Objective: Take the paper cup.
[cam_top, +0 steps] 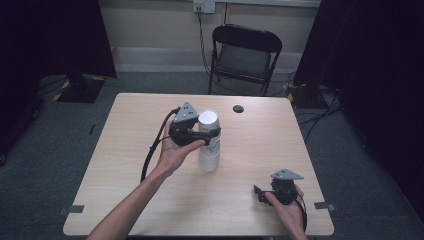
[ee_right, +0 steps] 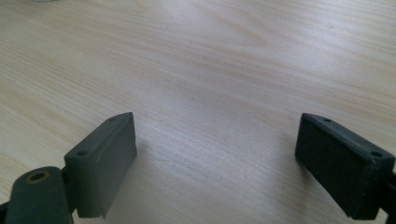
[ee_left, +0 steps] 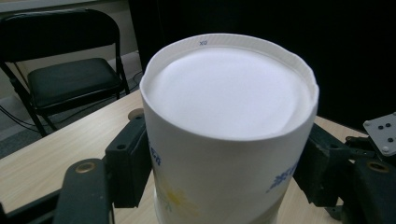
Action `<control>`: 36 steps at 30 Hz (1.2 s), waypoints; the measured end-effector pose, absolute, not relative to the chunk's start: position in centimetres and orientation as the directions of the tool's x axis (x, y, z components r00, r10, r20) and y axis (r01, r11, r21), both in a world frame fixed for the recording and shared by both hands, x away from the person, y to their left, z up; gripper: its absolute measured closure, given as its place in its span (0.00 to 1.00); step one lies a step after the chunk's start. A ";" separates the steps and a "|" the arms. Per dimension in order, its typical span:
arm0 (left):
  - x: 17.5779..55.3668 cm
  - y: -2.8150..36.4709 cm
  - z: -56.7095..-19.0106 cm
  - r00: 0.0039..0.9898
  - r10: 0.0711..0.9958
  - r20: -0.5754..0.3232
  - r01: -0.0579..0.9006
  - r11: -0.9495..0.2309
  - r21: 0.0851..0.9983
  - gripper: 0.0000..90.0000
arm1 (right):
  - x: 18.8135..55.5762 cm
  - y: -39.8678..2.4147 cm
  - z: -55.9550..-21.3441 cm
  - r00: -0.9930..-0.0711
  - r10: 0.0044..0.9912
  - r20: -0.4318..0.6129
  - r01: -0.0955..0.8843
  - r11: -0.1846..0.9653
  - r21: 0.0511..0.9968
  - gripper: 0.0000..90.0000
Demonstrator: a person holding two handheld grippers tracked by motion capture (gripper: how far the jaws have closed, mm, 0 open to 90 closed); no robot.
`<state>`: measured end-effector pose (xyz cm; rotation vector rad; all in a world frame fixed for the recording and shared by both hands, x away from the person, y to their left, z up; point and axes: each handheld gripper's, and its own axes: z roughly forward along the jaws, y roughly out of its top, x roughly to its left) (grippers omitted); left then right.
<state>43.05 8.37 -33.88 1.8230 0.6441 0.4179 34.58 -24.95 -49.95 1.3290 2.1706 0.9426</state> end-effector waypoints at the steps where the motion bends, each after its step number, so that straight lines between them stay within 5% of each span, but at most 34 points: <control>1: 43.0 8.4 -33.8 0.788 0.615 -0.023 0.223 -0.250 0.942 0.34 | 34.6 -25.0 -50.0 -0.452 0.892 -0.007 0.604 0.312 0.734 0.13; 36: 41.0 14.5 -32.2 0.786 0.616 -0.050 0.227 -0.213 0.950 0.35 | 34.6 -24.9 -50.0 -0.452 0.892 -0.007 0.604 0.312 0.734 0.13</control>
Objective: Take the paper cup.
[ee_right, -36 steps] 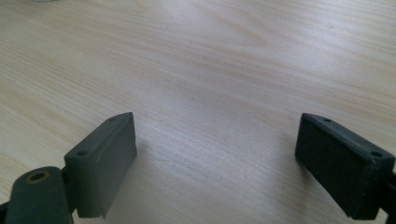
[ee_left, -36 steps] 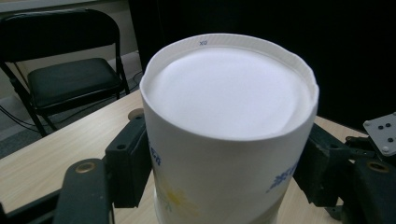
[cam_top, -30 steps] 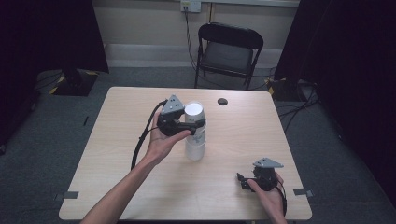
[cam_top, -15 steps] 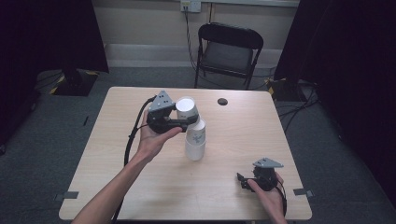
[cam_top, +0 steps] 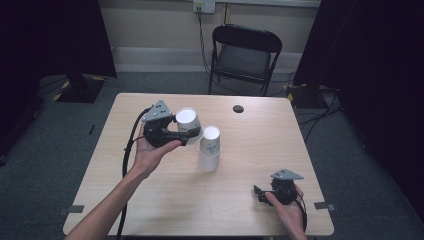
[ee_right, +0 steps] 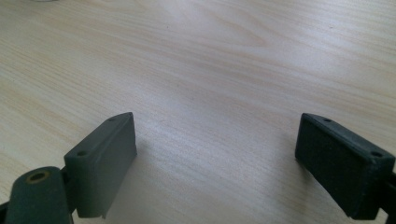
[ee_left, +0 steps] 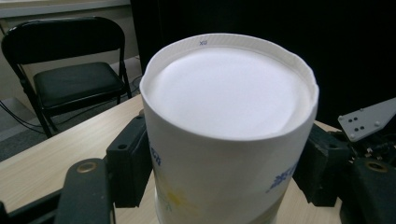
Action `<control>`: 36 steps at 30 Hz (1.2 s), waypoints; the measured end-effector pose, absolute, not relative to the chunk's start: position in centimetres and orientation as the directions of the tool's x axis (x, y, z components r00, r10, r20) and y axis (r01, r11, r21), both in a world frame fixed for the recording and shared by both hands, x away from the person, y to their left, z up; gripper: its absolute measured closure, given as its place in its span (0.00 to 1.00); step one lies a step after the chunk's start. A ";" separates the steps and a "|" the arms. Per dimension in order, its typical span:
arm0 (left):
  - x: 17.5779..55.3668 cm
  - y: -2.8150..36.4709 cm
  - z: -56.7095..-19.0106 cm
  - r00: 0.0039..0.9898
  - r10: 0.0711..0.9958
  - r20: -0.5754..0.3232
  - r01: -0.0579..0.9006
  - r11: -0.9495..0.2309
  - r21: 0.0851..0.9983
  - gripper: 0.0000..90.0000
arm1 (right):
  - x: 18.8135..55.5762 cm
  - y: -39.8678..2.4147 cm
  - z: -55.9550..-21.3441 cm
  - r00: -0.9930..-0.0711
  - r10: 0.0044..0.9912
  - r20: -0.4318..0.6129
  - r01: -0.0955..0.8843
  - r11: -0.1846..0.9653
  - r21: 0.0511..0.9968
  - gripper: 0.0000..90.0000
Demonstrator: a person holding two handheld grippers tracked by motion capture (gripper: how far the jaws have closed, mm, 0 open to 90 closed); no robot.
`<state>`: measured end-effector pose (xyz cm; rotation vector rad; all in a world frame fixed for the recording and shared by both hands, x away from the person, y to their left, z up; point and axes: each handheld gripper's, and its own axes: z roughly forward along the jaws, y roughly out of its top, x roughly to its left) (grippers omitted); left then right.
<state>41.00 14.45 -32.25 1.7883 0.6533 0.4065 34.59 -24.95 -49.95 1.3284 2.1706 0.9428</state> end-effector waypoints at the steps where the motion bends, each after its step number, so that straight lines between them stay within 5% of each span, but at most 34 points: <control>1: 40.9 14.7 -32.4 0.782 0.620 -0.061 0.237 -0.206 0.949 0.35 | 34.6 -24.9 -49.9 -0.451 0.892 -0.007 0.604 0.311 0.733 0.13; 15: 38.4 16.7 -35.8 0.786 0.607 -0.115 0.309 -0.226 0.924 0.35 | 34.6 -24.9 -49.9 -0.448 0.894 -0.008 0.606 0.310 0.733 0.13; 23: 37.5 16.5 -37.8 0.778 0.584 -0.229 0.404 -0.187 0.895 0.35 | 34.6 -24.9 -49.9 -0.456 0.890 -0.004 0.601 0.311 0.737 0.16; 36: 35.9 17.9 -40.1 0.764 0.559 -0.322 0.481 -0.162 0.862 0.35 | 33.3 -22.4 -47.7 -0.610 0.793 0.009 0.450 0.337 0.827 0.31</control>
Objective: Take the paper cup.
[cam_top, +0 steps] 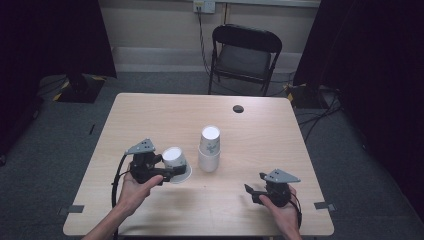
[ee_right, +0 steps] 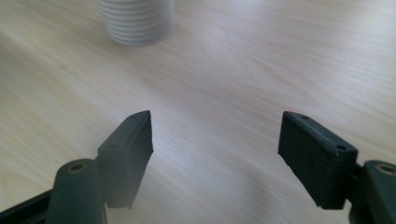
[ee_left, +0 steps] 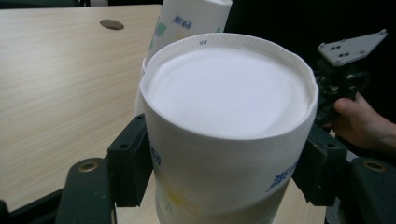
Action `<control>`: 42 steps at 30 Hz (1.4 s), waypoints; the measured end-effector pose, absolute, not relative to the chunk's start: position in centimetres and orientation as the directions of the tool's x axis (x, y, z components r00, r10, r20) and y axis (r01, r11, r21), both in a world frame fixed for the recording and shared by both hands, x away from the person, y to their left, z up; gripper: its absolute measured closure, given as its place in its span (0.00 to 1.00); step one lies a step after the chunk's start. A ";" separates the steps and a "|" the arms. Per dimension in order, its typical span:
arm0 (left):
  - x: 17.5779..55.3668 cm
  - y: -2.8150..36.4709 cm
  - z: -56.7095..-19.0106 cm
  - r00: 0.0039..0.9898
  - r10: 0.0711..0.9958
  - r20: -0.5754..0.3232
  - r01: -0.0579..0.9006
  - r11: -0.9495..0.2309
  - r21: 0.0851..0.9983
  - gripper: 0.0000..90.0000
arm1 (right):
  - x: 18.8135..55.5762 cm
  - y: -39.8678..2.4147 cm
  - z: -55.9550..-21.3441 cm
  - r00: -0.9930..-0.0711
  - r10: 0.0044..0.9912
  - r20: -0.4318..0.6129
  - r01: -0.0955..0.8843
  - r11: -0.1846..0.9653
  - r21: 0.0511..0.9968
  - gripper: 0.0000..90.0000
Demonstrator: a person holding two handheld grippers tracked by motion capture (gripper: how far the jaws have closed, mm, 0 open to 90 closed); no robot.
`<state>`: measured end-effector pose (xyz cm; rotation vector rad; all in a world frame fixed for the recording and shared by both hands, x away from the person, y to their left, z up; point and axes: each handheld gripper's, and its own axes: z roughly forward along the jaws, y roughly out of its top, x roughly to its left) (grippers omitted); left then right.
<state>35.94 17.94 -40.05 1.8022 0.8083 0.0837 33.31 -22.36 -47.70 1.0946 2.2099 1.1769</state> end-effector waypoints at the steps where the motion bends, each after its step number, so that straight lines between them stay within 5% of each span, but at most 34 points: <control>1: 35.9 18.0 -40.2 0.762 0.561 -0.322 0.484 -0.165 0.859 0.35 | 33.3 -22.4 -47.7 -0.610 0.793 0.009 0.450 0.337 0.827 0.31; 17: 35.5 18.1 -40.6 0.722 0.506 -0.473 0.560 -0.026 0.828 0.36 | 31.7 -16.2 -43.4 -0.752 0.659 0.020 0.321 0.340 0.884 0.35; 27: 35.3 16.9 -38.9 0.743 0.474 -0.472 0.541 -0.009 0.841 0.36 | 32.1 -12.2 -41.6 -0.823 0.568 -0.009 0.232 0.351 0.907 0.50; 42: 34.4 15.7 -38.4 0.764 0.422 -0.488 0.535 0.008 0.845 0.36 | 33.1 -9.4 -41.2 -0.849 0.529 -0.020 0.166 0.302 0.939 0.59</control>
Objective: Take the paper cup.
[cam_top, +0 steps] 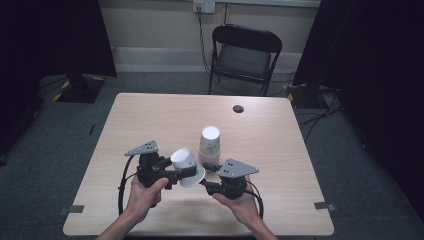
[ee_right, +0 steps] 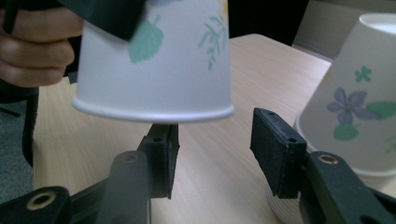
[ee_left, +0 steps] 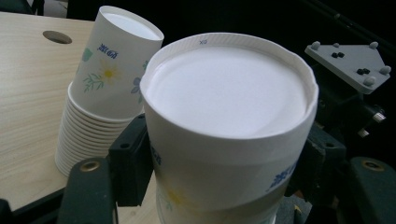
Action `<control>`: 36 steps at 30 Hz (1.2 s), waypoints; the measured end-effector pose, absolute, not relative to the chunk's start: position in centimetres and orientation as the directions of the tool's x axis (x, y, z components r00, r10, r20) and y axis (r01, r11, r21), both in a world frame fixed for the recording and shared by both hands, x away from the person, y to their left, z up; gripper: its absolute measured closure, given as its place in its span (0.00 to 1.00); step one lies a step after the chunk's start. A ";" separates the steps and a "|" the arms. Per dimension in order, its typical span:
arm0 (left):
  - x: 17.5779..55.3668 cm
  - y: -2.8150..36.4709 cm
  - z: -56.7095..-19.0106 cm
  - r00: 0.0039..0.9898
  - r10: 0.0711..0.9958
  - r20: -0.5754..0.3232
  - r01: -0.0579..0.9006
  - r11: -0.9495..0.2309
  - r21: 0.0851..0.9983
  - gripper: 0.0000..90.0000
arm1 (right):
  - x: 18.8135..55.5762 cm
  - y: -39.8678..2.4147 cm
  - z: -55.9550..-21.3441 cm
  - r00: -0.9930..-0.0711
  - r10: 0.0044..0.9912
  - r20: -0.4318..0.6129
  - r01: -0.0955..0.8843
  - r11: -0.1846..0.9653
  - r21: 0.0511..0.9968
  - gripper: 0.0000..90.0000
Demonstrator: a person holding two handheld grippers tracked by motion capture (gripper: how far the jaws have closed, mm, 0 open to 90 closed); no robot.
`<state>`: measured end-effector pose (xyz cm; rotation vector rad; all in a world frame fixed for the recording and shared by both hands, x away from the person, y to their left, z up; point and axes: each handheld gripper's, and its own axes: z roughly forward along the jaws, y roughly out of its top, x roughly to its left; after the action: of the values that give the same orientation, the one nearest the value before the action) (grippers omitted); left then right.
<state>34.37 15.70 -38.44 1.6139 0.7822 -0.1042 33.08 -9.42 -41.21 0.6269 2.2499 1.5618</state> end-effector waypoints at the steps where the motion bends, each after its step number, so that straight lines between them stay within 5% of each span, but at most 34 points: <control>1: 34.4 15.7 -38.4 0.763 0.416 -0.494 0.539 0.012 0.842 0.36 | 33.1 -9.3 -41.2 -0.850 0.527 -0.022 0.160 0.297 0.941 0.59; 8: 34.4 15.6 -38.7 0.741 0.341 -0.578 0.598 0.056 0.800 0.36 | 33.2 -9.0 -40.8 -0.857 0.515 -0.001 0.137 0.228 0.964 0.64; 25: 34.5 15.2 -39.6 0.732 0.303 -0.610 0.631 0.036 0.775 0.35 | 32.8 -9.8 -40.4 -0.832 0.547 -0.095 0.044 0.235 0.971 0.88; 36: 33.8 15.0 -39.1 0.791 0.361 -0.495 0.541 -0.034 0.840 0.22 | 33.2 -10.1 -40.4 -0.857 0.513 -0.055 0.070 0.221 0.973 0.94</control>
<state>33.82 15.01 -39.13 1.6453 0.7251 -0.1679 33.21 -10.11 -40.42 0.5412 2.1366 1.6721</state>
